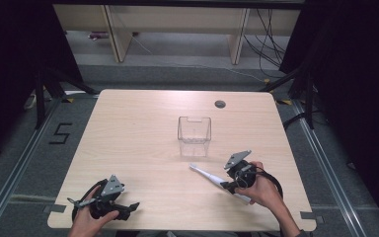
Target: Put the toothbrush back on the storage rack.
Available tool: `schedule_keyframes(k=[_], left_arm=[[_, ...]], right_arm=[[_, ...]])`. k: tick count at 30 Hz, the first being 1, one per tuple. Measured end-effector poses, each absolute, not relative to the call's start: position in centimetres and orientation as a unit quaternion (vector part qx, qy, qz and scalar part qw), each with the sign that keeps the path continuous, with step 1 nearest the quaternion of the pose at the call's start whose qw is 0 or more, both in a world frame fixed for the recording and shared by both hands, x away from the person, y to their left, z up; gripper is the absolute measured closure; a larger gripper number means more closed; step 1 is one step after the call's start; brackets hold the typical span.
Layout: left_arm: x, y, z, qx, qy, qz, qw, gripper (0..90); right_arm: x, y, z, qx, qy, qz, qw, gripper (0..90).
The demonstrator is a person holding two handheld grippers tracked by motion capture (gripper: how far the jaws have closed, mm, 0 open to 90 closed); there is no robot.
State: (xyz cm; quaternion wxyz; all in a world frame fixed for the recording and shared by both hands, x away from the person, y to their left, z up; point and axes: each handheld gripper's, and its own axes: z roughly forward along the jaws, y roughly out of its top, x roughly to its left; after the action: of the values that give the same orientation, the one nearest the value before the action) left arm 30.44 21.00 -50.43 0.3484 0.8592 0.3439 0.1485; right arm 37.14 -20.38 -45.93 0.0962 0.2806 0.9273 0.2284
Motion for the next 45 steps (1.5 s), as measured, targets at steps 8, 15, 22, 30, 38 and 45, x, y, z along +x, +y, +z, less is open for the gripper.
schedule_keyframes(k=[8,15,22,30,38,45], left_arm=[[30.4,21.0,-50.4,0.859,0.344,0.148,0.348,14.8],[30.5,21.0,-50.4,0.862,0.341,0.147,0.345,14.8],[30.5,21.0,-50.4,0.862,0.341,0.147,0.345,14.9],[30.5,21.0,-50.4,0.862,0.341,0.147,0.345,14.9],[30.5,21.0,-50.4,0.862,0.342,0.147,0.344,14.8],[30.5,21.0,-50.5,0.862,0.341,0.147,0.345,14.9]], right_arm=[[37.8,-19.6,-46.3,0.262,0.94,0.204,0.075,59.0],[38.4,-18.9,-46.4,0.267,0.944,0.185,0.061,61.2],[38.9,-18.2,-46.6,0.257,0.95,0.169,0.053,62.1],[39.3,-17.7,-46.7,0.253,0.955,0.145,0.045,62.5],[39.8,-17.5,-47.0,0.25,0.96,0.122,0.032,63.5],[40.2,-17.2,-47.3,0.251,0.962,0.107,0.021,64.9]])
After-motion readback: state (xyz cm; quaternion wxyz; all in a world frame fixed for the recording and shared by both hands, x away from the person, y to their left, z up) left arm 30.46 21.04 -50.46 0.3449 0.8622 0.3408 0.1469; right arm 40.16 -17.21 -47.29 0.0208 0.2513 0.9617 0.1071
